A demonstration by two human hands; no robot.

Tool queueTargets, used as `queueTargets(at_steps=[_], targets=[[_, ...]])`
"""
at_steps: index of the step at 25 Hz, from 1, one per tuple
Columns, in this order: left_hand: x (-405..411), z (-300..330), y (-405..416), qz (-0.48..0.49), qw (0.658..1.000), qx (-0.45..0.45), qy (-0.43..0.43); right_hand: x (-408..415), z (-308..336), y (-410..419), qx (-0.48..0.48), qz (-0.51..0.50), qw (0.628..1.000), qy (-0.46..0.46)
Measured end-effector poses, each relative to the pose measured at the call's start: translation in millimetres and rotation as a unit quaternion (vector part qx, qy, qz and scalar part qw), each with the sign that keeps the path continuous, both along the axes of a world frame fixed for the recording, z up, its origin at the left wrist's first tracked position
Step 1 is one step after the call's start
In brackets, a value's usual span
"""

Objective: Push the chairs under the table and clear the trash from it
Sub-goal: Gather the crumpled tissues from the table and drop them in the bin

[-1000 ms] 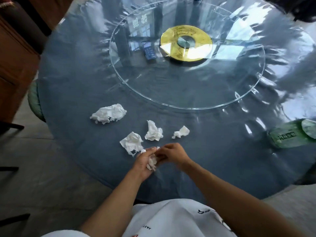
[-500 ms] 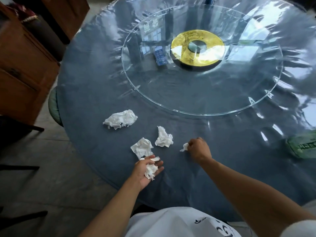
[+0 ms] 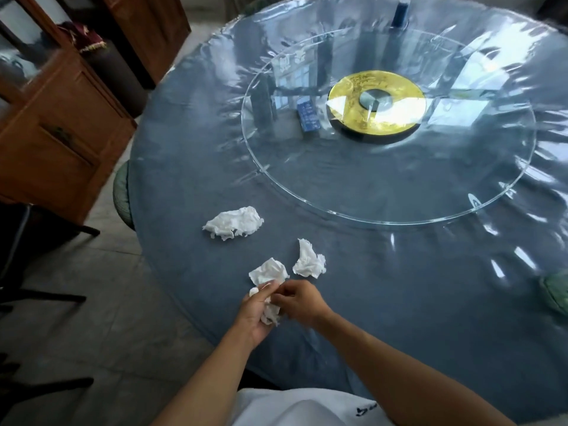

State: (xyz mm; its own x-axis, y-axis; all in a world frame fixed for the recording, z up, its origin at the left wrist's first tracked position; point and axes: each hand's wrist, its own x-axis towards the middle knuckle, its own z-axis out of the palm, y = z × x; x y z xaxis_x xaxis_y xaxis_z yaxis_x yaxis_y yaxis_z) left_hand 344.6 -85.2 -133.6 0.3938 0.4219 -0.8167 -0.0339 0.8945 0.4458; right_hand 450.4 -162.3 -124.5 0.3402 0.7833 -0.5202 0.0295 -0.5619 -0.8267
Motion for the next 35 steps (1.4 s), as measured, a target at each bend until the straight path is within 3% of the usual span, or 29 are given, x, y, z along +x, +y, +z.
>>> queueTargets(at_steps=[3, 5, 7, 11, 15, 18, 20, 23, 27, 29, 30, 32, 33, 35], targets=[[-12.4, -5.2, 29.8, 0.004, 1.000, -0.015, -0.011, 10.5, -8.0, 21.8, 0.000, -0.052, 0.997, -0.054], [-22.2, -8.5, 52.6, -0.006, 1.000, -0.026, -0.008, 19.9, -16.2, 37.1, -0.049, -0.111, 0.971, -0.208], [-36.1, -11.3, 75.0, -0.011, 0.999, -0.038, -0.011, 26.5, -32.2, 49.0, -0.126, -0.095, 0.939, -0.306], [-62.3, -19.1, 113.2, -0.032, 0.998, -0.057, -0.016, 23.9, -60.4, 59.9, -0.218, -0.059, 0.917, -0.329], [-76.3, -22.3, 139.4, -0.067, 0.995, -0.064, -0.025, 7.7, -55.7, 60.9, -0.235, -0.158, 0.914, -0.292], [-74.4, -18.2, 144.0, -0.089, 0.994, -0.060, -0.033, -14.9, -29.1, 81.4, -0.127, -0.286, 0.925, -0.217], [-69.4, -16.8, 144.8, -0.089, 0.993, -0.060, -0.045, -35.8, -12.0, 102.6, -0.055, -0.291, 0.946, -0.131], [-64.6, -5.4, 142.3, -0.126, 0.988, -0.060, -0.072, -67.8, 0.7, 124.7, -0.032, -0.261, 0.965, -0.013], [-71.4, -3.9, 139.6, -0.136, 0.989, -0.030, -0.057, -89.1, -1.7, 128.1, -0.017, -0.270, 0.953, 0.140], [-75.5, -11.5, 140.4, -0.120, 0.992, -0.020, -0.032, -87.5, -1.5, 123.7, 0.008, -0.275, 0.946, 0.171], [-76.2, -13.5, 139.8, -0.109, 0.994, -0.017, -0.026, -83.6, -2.5, 119.3, 0.008, -0.270, 0.953, 0.134], [-78.0, -13.0, 138.5, -0.087, 0.996, -0.007, 0.006, -70.7, -7.3, 108.5, -0.036, -0.227, 0.971, -0.060], [-79.4, -12.4, 137.2, -0.080, 0.997, -0.005, 0.019, -63.8, -9.3, 101.2, -0.074, -0.170, 0.969, -0.163], [-82.0, -12.9, 135.1, -0.069, 0.997, -0.011, 0.021, -52.3, -15.7, 86.9, -0.160, -0.036, 0.946, -0.278]])
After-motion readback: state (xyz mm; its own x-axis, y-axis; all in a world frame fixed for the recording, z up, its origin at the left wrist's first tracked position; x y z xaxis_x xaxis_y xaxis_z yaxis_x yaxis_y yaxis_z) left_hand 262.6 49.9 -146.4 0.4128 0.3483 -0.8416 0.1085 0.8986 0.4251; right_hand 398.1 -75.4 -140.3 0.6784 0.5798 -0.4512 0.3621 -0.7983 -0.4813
